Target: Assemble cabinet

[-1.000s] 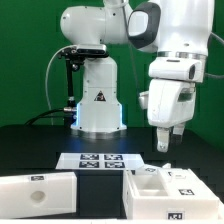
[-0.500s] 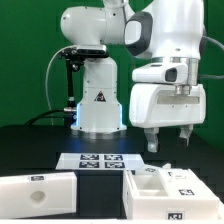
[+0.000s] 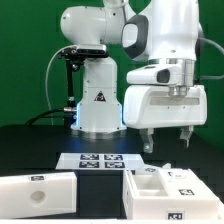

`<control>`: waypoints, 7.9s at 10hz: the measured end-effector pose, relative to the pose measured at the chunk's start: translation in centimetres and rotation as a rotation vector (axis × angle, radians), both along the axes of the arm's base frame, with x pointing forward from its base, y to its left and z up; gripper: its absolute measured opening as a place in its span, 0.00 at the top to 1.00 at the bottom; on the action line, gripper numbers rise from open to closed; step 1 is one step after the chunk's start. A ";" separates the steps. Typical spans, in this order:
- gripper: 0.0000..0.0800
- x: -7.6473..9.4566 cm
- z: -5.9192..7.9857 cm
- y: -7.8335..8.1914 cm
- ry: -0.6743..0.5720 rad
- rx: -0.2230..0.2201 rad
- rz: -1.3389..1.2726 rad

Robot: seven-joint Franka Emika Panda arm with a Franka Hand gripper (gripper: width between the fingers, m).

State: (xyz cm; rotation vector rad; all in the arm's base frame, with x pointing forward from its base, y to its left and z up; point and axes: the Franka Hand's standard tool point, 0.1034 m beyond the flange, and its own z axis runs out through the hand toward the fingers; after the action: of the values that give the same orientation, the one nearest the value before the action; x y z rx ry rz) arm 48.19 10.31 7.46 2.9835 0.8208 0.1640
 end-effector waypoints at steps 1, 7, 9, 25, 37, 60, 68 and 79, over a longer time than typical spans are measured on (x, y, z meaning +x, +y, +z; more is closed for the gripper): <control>0.00 -0.3 -0.1 1.0 -0.011 0.028 -0.155; 0.00 -0.9 -0.8 0.5 0.006 0.061 -0.318; 0.00 -2.0 -1.1 2.3 0.034 0.080 -0.560; 0.00 -4.7 -6.3 1.3 0.090 0.126 -1.006; 0.92 -4.3 -5.6 0.4 0.090 0.112 -0.734; 0.92 -3.9 -1.9 -2.9 0.012 -0.008 0.468; 0.92 -3.6 -1.8 -7.1 -0.087 -0.066 0.771; 0.92 -3.8 -1.6 -3.5 -0.144 -0.088 0.926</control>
Offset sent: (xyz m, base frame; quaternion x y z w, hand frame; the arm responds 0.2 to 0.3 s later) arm 0.0000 0.0000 0.0000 0.0000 0.0000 0.0000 1.0000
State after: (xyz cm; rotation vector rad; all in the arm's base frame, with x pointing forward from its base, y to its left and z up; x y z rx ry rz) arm 44.37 6.85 5.82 2.2328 2.0230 0.3411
